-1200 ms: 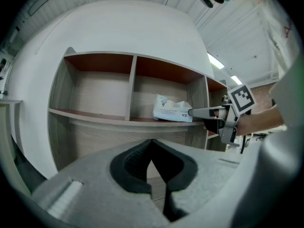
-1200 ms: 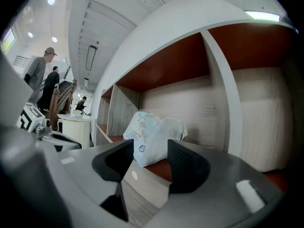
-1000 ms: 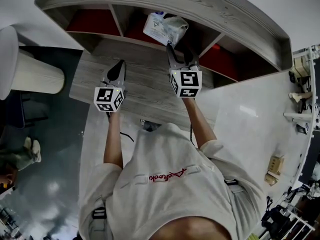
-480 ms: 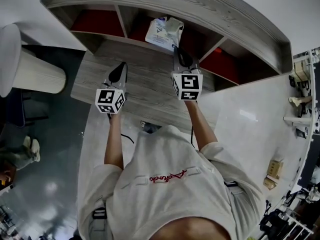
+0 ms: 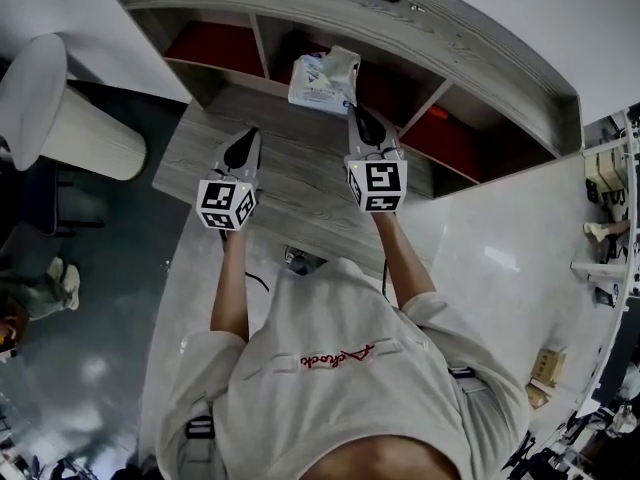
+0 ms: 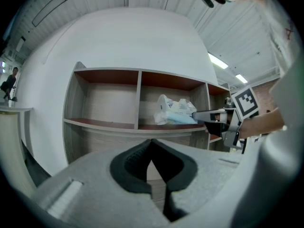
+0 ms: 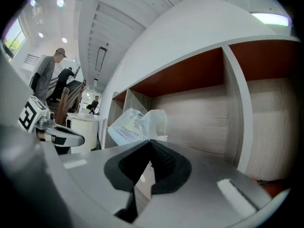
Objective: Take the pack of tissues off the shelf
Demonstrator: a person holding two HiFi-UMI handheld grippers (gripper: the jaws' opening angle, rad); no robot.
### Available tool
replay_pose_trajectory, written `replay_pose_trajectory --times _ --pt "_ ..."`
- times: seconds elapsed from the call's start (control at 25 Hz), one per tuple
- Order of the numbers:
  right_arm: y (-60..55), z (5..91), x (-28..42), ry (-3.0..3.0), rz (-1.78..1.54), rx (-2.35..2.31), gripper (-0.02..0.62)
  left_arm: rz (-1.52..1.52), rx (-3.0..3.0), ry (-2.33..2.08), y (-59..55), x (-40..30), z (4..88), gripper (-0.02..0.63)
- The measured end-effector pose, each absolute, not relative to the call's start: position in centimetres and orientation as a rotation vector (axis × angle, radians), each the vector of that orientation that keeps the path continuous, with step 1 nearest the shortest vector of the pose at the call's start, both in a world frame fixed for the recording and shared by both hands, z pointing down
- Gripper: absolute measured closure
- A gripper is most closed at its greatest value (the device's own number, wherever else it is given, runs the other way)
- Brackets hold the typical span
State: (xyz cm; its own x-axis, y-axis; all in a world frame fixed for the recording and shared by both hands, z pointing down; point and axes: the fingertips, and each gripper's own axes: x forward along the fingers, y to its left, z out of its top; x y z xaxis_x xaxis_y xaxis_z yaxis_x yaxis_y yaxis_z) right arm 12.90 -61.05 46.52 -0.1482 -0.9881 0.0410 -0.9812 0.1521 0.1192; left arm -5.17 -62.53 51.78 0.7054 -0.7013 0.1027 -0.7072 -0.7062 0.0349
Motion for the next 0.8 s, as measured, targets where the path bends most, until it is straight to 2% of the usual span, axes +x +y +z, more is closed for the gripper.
replay_pose_trajectory --times 0.48,0.8 --pt "-58.8 45.7 6.3 -2.559 -0.125 1.719 0.586 0.110 2.717 -1.480 -57.1 -11.7 50.2 0.607" --pt "-55.2 46.2 5.8 -2.624 -0.120 1.611 0.586 0.109 2.657 -1.565 -52.1 -11.8 50.6 0.607"
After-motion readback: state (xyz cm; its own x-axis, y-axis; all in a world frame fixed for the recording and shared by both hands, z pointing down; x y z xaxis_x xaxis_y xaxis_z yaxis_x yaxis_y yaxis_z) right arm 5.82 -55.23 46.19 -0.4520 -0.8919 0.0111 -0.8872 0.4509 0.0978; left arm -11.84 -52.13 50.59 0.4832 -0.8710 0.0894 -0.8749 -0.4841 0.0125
